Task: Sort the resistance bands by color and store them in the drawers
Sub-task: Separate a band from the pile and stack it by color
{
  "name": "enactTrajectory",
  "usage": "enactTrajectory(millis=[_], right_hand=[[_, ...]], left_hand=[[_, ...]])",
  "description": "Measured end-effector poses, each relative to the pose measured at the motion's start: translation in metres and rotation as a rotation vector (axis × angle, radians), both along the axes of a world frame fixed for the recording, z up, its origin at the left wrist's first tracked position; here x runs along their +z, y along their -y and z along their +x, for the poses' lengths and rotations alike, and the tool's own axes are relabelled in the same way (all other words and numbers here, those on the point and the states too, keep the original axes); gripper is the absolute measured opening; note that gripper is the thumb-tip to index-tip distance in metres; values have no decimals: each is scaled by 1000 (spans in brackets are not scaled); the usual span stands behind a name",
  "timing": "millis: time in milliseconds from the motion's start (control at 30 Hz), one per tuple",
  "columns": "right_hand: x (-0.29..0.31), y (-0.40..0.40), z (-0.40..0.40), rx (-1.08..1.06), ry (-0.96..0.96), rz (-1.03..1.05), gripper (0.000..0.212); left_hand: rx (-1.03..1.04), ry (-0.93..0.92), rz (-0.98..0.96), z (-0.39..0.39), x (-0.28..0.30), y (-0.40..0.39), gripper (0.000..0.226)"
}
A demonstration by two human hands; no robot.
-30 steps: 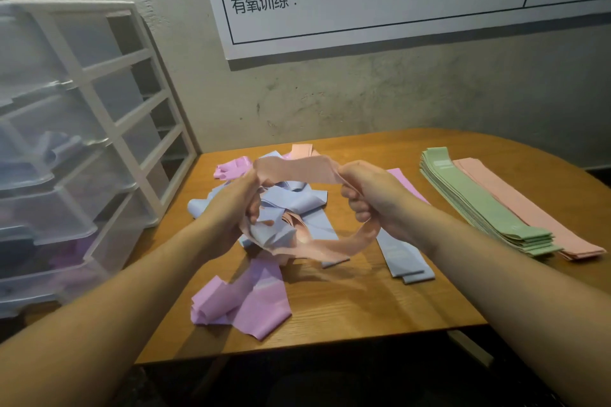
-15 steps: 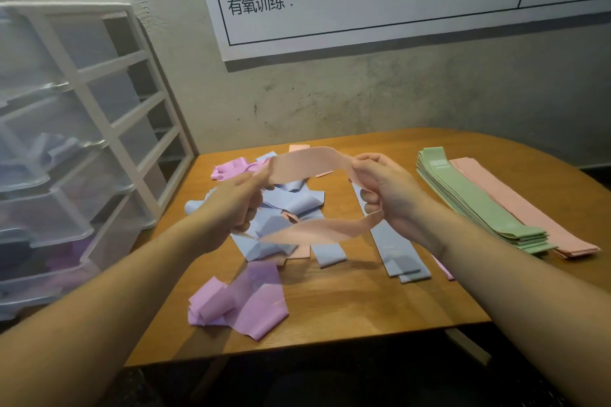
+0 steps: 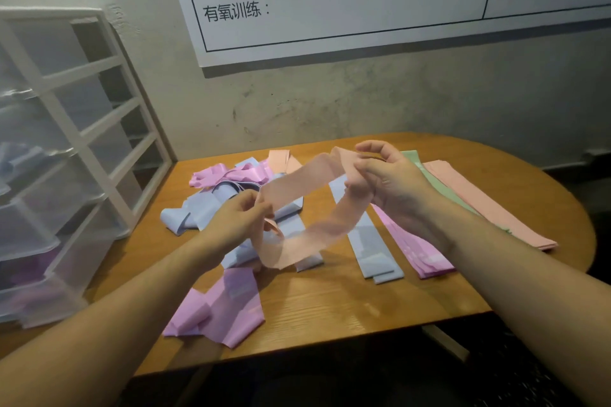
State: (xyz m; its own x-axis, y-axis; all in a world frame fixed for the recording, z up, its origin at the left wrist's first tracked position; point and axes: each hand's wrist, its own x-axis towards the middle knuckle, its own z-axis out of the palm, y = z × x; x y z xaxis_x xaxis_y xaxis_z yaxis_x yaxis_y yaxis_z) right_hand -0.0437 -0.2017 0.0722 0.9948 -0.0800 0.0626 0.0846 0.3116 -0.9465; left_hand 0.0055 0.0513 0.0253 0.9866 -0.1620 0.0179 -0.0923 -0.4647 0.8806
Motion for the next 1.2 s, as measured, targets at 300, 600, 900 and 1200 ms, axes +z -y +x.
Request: enactTrajectory(millis=[300,600,900,1200], right_hand=[[17,7,-33,73,-77,-141,26],[26,0,-64,237,-98,-182,17],[35,18,-100,379,-49,-790,38],[48,20,-128,556,15,-1301,35]], left_hand=[[-105,-10,10,-17,-2,17,32],[-382,249,2,-68,24,67,39],[-335,162,-20,-100,48,54,11],[-476,154,179,-139,81,35,44]])
